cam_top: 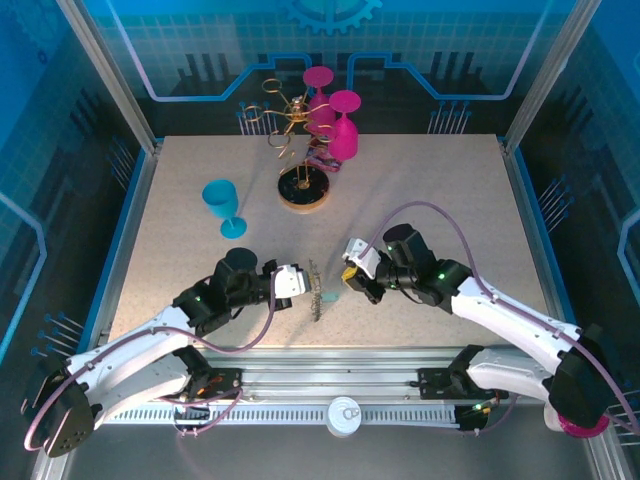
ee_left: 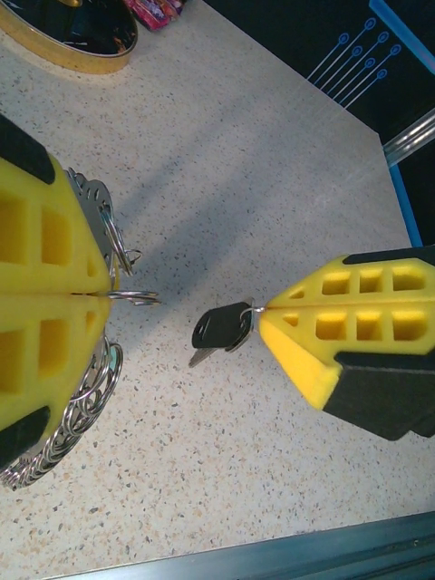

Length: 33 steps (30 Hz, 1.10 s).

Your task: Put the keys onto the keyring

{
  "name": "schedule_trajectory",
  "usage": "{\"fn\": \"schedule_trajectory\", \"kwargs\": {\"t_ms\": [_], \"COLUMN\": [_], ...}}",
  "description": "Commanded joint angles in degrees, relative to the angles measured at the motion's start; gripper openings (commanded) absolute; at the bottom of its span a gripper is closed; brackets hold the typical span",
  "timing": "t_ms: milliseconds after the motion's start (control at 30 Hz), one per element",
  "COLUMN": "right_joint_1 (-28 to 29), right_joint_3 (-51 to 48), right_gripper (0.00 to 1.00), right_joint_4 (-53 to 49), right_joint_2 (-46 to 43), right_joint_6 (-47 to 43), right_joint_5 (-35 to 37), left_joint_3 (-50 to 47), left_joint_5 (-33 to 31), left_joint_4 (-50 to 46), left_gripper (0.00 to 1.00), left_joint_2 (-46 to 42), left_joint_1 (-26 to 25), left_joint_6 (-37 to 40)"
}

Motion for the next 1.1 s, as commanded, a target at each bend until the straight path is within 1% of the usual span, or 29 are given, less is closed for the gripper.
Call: {"fn": "schedule_trajectory", "kwargs": {"t_ms": [0,133,300,533,1067], "right_joint_1": [1.88,3.73,4.91,6.33,6.95], "right_joint_3": [1.05,2.64,3.08,3.96,4.58], "right_gripper": [0.00,0.00,0.00,0.00,0.00], "right_joint_4": [1.12,2.58,6.01,8.48,10.59], "right_joint_2": [-0.10,1.59,2.06,2.83,4.39], "right_joint_6": [-2.87,-1.72,-0.66,-0.97,-1.28], "right_joint_5": [-5.12,-7.18,-7.84,-6.87,-4.57], "left_joint_3": [0.21,0.21,0.12,0.08,-0.15], "left_joint_5": [2.40,2.64,2.77,3.38,3.86], "left_joint_4": [-0.02,-0.01,-0.04,0.16,0.51], "left_gripper": [0.00,0.00,0.00,0.00,0.00], "left_joint_2": [0.41,0.40,0.28,0.20,-0.11], "left_joint_1": [-0.27,-0.27,-0.29,-0.29,-0.30], "left_joint_6": [0.66,0.60,0.76,0.68,0.68]}}
